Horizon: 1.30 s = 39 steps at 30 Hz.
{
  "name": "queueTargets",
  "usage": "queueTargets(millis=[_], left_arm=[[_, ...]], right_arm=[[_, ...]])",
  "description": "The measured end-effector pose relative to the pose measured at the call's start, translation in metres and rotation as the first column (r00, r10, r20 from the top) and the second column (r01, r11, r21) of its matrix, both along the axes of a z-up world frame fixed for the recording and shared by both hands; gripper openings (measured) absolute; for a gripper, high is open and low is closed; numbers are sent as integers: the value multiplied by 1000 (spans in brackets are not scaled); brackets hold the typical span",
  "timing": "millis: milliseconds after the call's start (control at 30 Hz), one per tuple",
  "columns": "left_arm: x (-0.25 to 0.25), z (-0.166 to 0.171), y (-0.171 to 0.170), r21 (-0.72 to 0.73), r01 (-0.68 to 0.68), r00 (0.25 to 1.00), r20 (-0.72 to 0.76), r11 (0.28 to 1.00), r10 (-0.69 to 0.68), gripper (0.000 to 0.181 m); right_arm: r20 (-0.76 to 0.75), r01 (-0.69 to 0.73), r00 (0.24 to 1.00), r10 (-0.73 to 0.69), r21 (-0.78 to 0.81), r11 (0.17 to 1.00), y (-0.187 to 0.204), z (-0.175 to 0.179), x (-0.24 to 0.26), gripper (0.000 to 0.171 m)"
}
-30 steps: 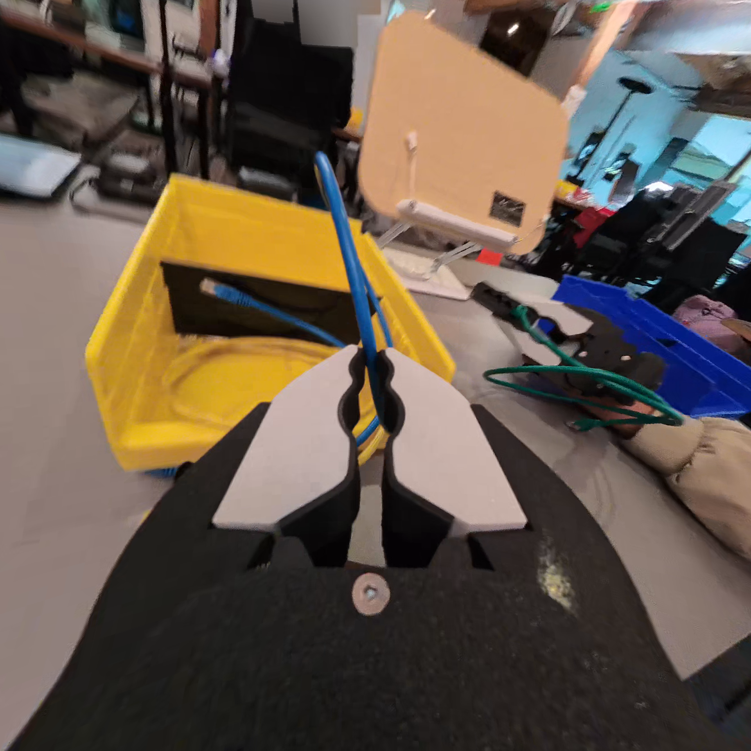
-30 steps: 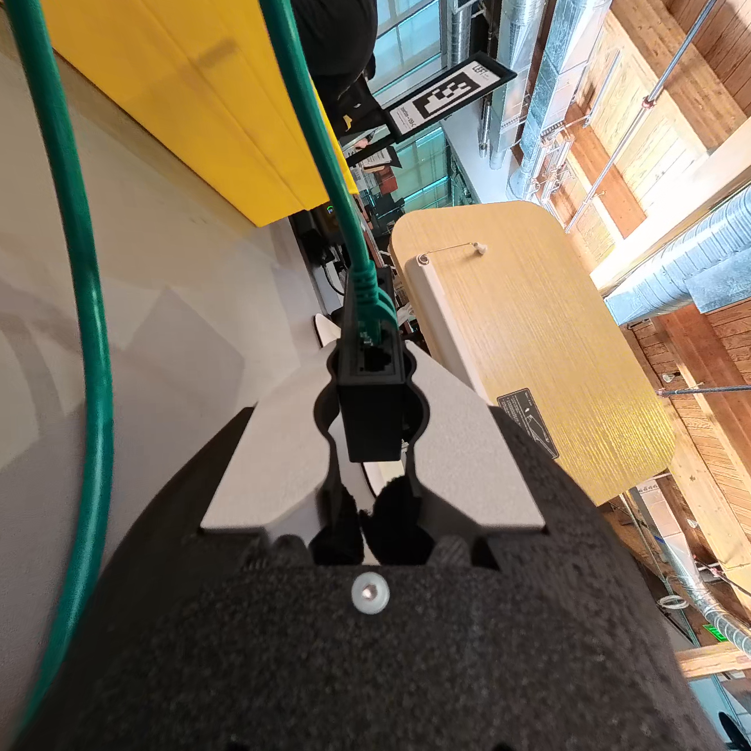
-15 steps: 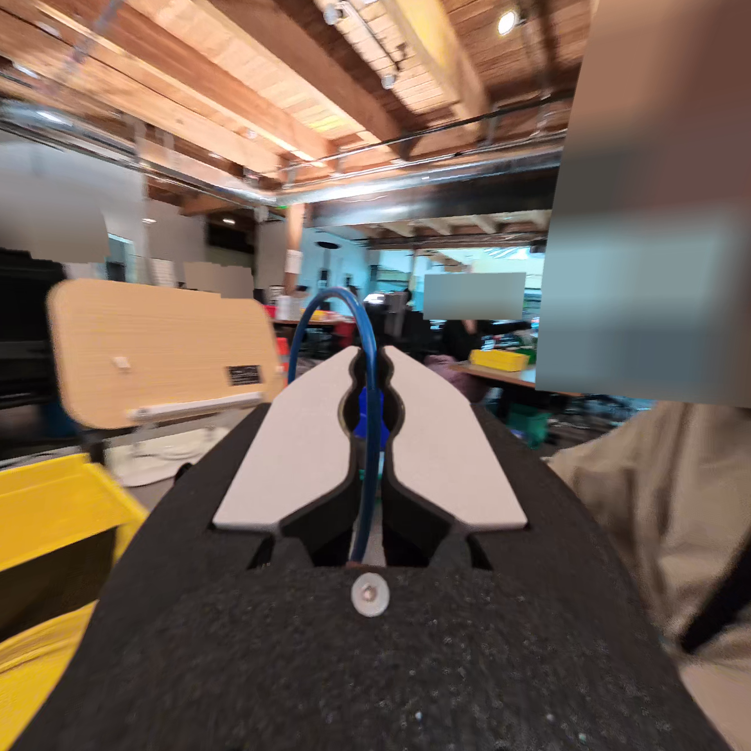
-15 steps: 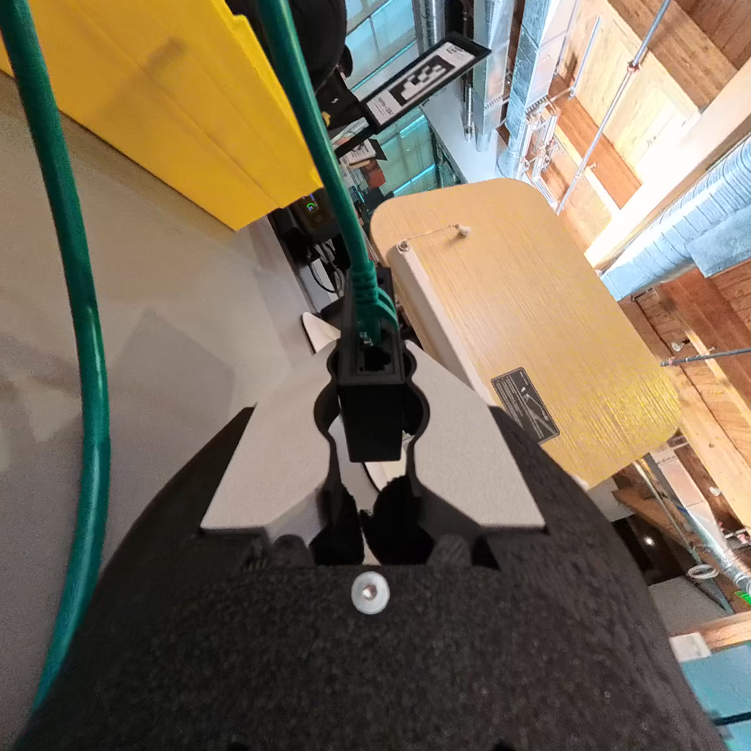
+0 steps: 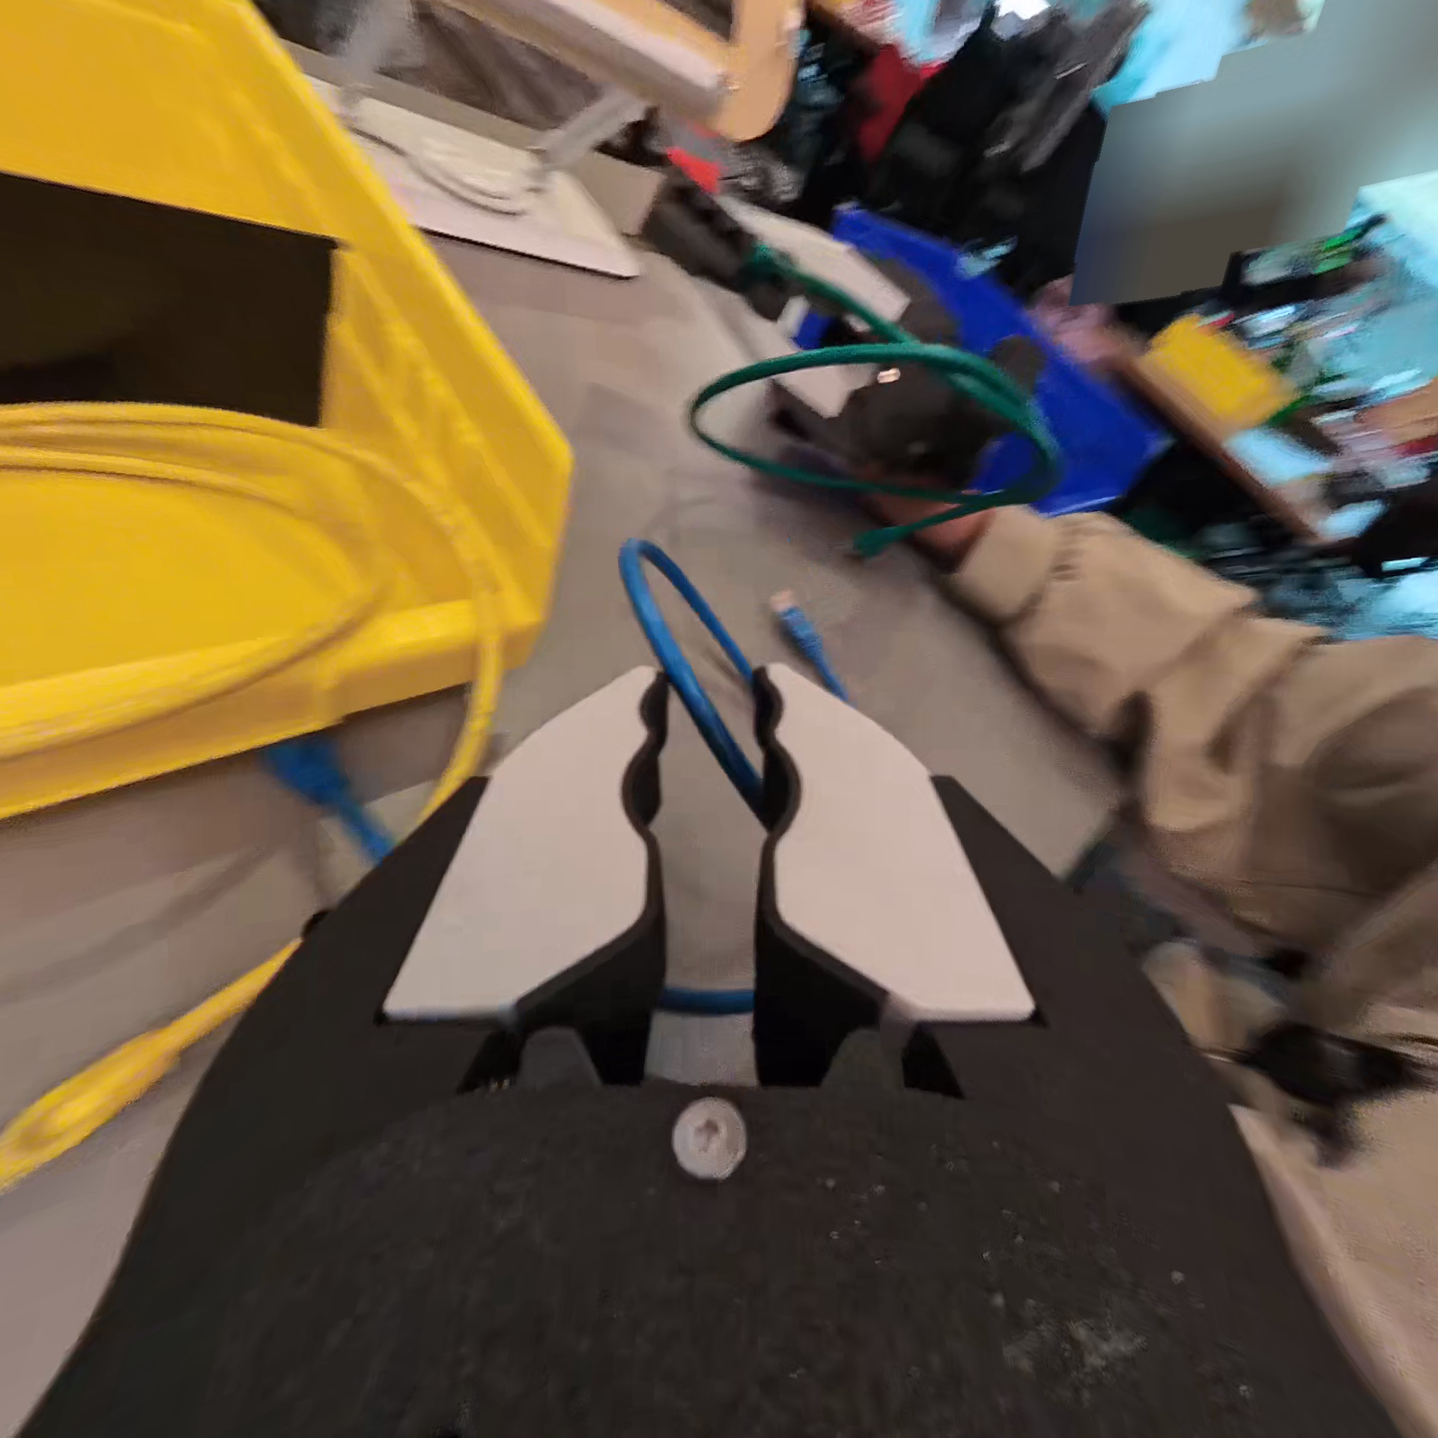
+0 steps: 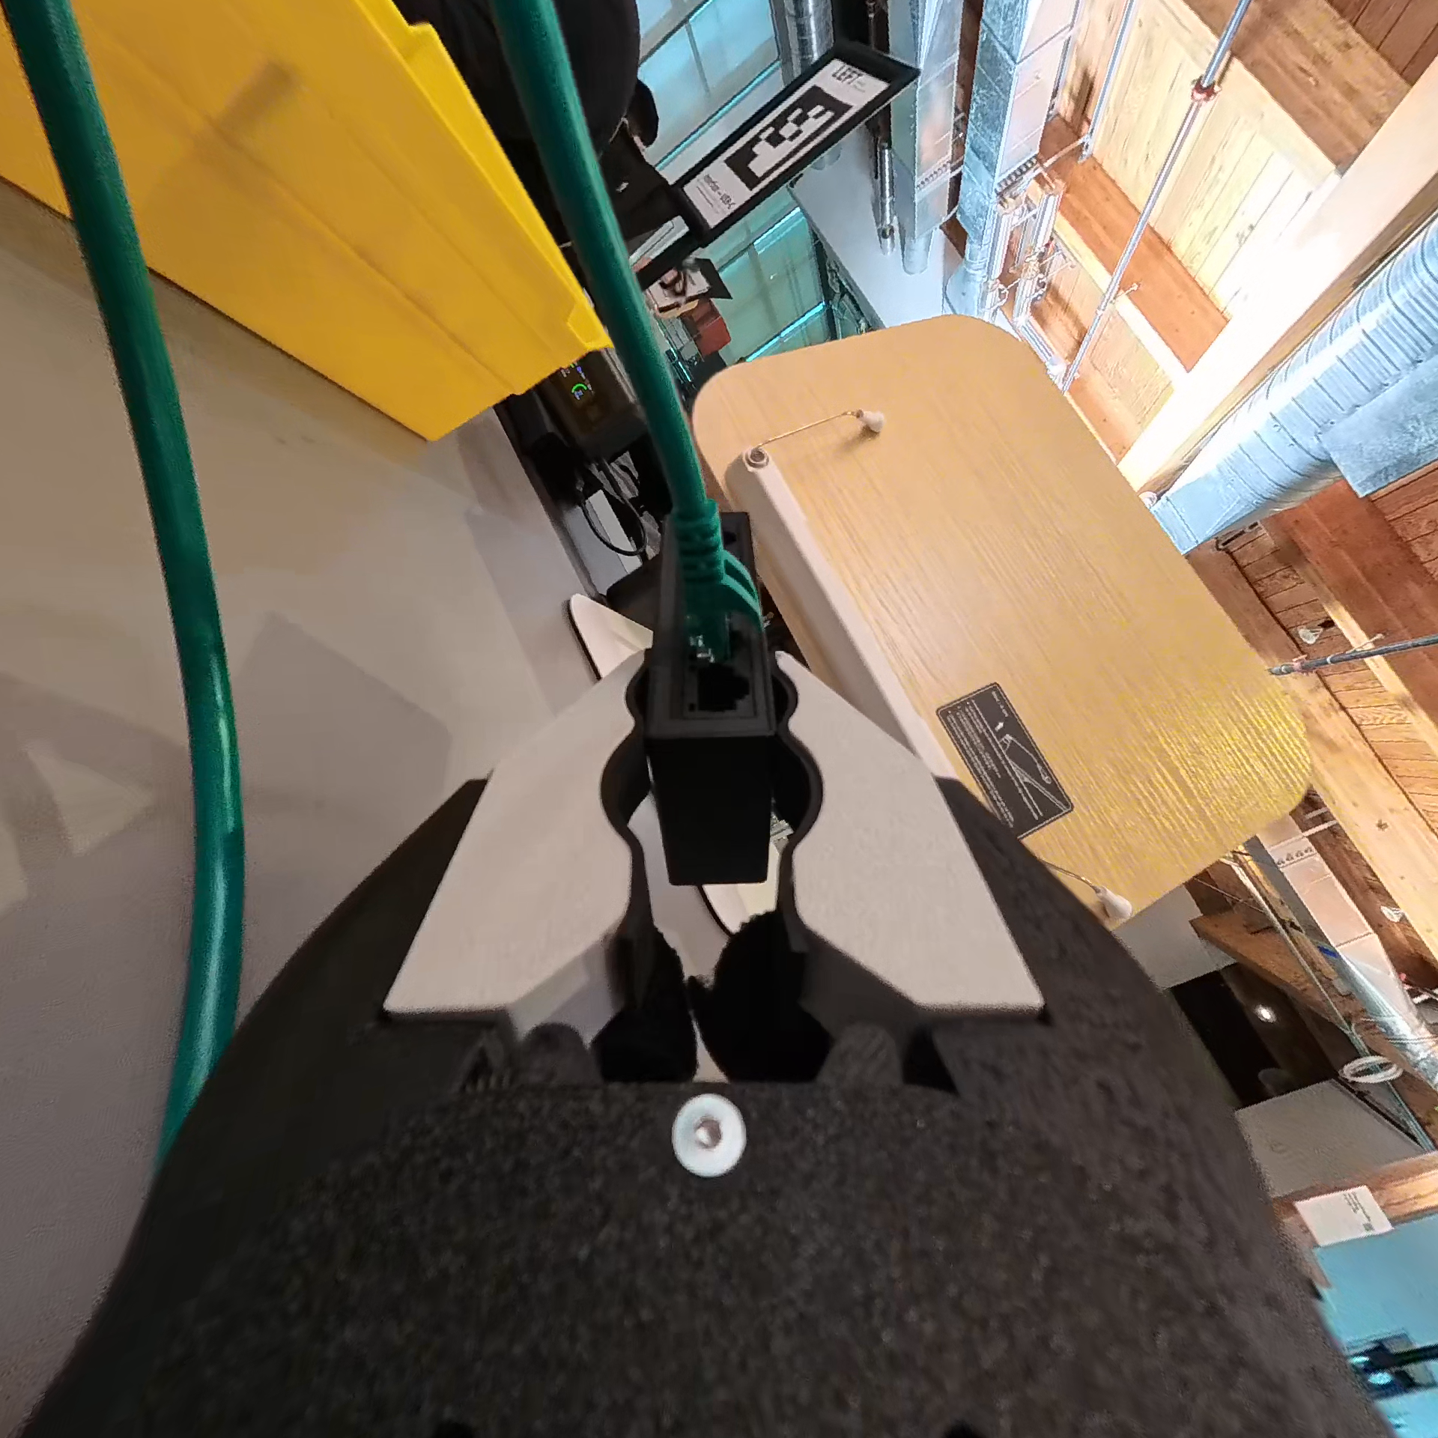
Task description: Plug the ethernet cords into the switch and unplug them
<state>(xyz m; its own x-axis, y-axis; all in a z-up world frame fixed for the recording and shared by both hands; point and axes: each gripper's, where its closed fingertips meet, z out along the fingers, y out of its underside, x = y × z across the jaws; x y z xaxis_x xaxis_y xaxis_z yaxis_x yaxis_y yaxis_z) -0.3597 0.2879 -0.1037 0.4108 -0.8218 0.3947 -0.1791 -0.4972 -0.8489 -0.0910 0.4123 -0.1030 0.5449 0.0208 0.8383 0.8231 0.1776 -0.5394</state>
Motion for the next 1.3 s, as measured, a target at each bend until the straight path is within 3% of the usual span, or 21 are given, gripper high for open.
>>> queueTargets(millis=[33, 167, 267, 533, 767, 967, 1100, 1200, 1300], left_arm=[[-9, -3, 7, 46, -52, 997, -51, 998, 55, 28], [-58, -16, 31, 213, -265, 922, -229, 940, 311, 30], [-66, -23, 24, 157, -289, 916, -242, 944, 320, 31], [-53, -66, 2, -164, -246, 940, -280, 955, 194, 16], [-78, -34, 7, -38, -359, 897, -288, 932, 334, 6], [-92, -11, 5, 92, -462, 857, -212, 882, 471, 5], [-70, 16, 0, 126, -440, 892, -53, 889, 449, 5], [-45, 22, -3, 13, -475, 876, 103, 880, 471, 5], [-7, 0, -13, -126, -429, 890, 110, 895, 442, 5]], right_arm=[[6, -1, 1000, 1, -1, 1000, 0, -1, -1, 26], [17, -6, 1000, 6, -7, 1000, 0, -2, -3, 25], [20, -6, 1000, 6, -14, 1000, 1, -4, -3, 26], [42, -8, 999, 9, -24, 1000, 1, -7, -5, 26], [41, -10, 999, 11, -30, 1000, 1, -9, -5, 26], [49, -11, 999, 13, -34, 999, 1, -10, -6, 26], [52, -10, 999, 11, -31, 999, 1, -10, -5, 25], [39, -6, 999, 8, -27, 1000, 1, -8, -4, 25], [14, -3, 1000, 3, -23, 1000, 1, -5, -1, 26]])
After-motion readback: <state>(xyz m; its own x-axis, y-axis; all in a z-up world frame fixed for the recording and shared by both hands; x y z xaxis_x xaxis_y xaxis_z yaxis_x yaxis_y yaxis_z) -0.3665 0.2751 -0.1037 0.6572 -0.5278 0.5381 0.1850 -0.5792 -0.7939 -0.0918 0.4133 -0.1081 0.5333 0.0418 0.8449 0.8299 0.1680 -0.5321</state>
